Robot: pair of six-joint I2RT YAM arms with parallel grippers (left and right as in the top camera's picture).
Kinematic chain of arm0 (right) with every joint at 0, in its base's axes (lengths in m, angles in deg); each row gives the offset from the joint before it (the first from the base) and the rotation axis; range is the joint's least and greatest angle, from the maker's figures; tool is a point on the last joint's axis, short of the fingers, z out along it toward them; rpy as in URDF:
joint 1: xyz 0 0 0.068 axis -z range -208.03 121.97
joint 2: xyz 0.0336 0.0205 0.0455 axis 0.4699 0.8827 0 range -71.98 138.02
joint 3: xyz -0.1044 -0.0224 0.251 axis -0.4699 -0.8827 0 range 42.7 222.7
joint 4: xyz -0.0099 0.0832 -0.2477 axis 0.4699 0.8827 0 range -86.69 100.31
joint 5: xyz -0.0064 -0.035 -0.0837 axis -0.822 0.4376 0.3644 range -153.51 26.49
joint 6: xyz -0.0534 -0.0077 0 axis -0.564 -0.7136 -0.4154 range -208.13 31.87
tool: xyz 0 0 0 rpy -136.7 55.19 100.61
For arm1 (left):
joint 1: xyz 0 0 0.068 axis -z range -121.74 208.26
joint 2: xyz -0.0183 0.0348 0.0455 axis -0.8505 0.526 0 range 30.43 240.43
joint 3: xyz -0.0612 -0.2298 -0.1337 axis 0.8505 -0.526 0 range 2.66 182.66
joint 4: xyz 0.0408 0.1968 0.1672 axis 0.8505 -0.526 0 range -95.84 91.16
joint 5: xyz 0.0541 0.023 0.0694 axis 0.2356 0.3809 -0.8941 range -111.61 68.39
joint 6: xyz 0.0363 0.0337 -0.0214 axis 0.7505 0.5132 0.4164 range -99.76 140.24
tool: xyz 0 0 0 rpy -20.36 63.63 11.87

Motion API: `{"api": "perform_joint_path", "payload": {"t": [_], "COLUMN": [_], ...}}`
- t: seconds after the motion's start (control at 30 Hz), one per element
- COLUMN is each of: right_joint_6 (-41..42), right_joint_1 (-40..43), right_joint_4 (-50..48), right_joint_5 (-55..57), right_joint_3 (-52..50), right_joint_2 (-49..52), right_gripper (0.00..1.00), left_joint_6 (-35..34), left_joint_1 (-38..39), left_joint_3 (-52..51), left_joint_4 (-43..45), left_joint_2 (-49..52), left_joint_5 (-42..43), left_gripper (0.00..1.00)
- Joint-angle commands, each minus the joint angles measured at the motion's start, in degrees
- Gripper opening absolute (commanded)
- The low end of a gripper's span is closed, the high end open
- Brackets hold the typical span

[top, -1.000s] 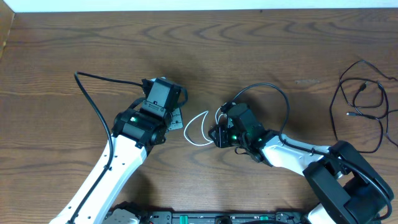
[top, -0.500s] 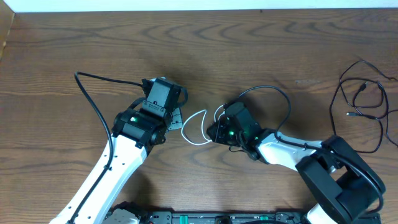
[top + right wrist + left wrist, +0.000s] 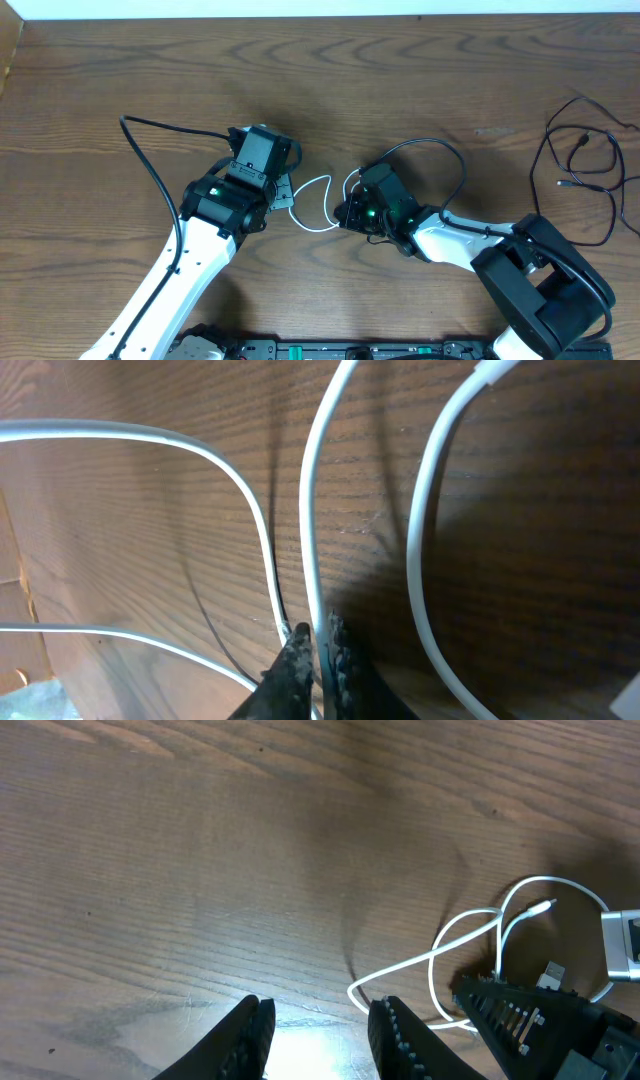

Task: Untangle cables
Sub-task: 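Reach the right gripper to the white cable loop and grasp it, then carry the white cable with the right gripper to the right edge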

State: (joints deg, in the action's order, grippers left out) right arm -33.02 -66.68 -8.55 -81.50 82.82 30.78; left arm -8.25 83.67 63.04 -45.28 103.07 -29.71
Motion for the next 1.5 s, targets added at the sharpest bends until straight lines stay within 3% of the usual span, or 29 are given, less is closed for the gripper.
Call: {"api": "perform_joint_path", "payload": {"t": [0.0, 0.43, 0.63, 0.83, 1.2, 1.33, 1.47], "right_joint_6": [-0.2, -5.2, -14.1, -26.9, -46.1, -52.1, -53.1], "right_joint_1": [-0.4, -0.4, 0.9, 5.1, 14.3, 16.2, 18.1], "right_joint_4": [2.3, 2.2, 3.1, 6.5, 13.2, 18.9, 25.0], "right_joint_5": [2.9, 2.4, 1.3, 2.1, 31.6, 38.0, 43.5], "right_joint_3": [-2.4, -2.3, -2.2, -2.2, -2.2, -2.2, -2.3], "right_joint_2": [3.6, 3.5, -0.6, -14.1, -39.2, -40.8, -38.9], "right_gripper": [0.05, 0.01, 0.01, 0.01, 0.01, 0.01, 0.01], "left_joint_6": [0.3, 0.3, 0.3, 0.3, 0.3, 0.3, 0.3], "left_joint_1": [0.0, 0.0, 0.0, 0.0, 0.0, 0.0, 0.0], "left_joint_3": [-0.6, -0.6, -0.6, -0.6, -0.6, -0.6, -0.6], "left_joint_4": [-0.3, -0.3, -0.5, -1.1, -1.4, -1.3, -1.3], "left_joint_2": [0.4, 0.4, 0.4, 0.4, 0.4, 0.4, 0.4], "left_joint_5": [-1.4, -1.4, -1.4, -1.4, -1.4, -1.4, -1.4], "left_gripper": [0.36, 0.36, 0.36, 0.36, 0.36, 0.36, 0.36]}}
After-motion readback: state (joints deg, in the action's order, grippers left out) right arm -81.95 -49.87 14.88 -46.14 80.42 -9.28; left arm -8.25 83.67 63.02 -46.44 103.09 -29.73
